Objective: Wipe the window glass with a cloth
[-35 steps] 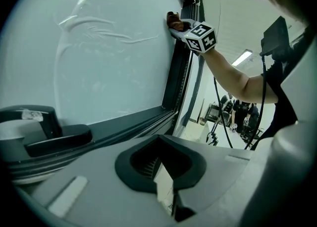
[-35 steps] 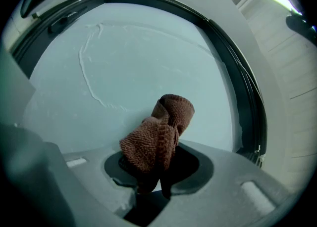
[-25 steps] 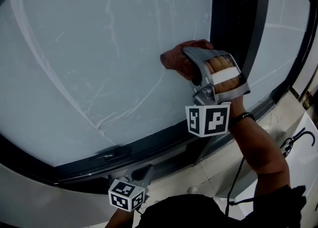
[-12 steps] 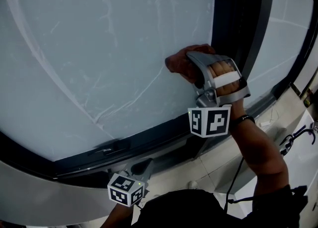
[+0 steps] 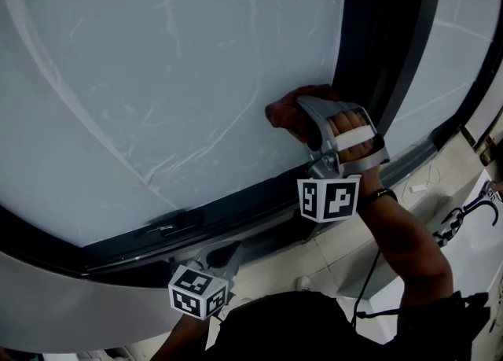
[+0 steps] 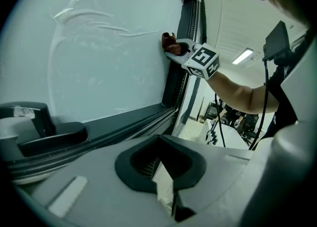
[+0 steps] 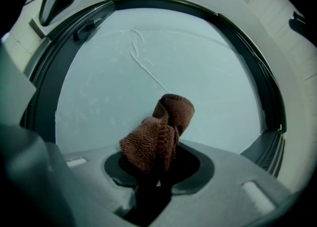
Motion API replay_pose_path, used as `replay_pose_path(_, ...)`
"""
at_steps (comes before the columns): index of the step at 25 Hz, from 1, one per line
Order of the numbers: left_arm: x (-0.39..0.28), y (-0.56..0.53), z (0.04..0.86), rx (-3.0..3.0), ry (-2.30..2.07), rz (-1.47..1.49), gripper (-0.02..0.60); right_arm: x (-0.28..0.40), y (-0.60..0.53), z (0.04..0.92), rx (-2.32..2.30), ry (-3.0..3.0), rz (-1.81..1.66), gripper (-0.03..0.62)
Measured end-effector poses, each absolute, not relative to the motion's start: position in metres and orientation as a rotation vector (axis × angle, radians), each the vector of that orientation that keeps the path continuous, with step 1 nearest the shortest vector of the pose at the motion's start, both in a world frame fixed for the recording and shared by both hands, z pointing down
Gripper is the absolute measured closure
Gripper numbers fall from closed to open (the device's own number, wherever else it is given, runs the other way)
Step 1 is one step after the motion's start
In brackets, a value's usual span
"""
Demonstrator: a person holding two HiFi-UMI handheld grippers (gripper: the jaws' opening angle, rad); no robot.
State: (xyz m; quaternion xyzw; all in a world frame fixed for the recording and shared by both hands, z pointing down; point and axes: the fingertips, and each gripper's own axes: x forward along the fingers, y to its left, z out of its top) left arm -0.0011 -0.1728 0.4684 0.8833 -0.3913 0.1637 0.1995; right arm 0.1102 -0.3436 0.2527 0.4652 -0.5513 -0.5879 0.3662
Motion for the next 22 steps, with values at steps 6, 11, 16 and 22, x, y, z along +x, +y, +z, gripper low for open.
replay_pose_path(6, -0.001, -0.176, 0.469, 2.47, -1.097, 0.461, 0.565, 0.111, -0.344, 0.278, 1.182, -1.435, -1.499, 0.488)
replay_pose_path(11, -0.002, -0.177, 0.468, 2.468, -1.101, 0.465, 0.565, 0.113, -0.344, 0.299, 1.167, -1.448, -1.49, 0.488)
replay_pose_path(16, -0.003, -0.177, 0.468, 2.465, -1.105, 0.468, 0.565, 0.115, -0.345, 0.314, 1.155, -1.451, -1.477, 0.488)
replay_pose_path(22, -0.003, -0.177, 0.469, 2.464, -1.104, 0.474, 0.565, 0.115, -0.345, 0.332, 1.136, -1.464, -1.449, 0.488)
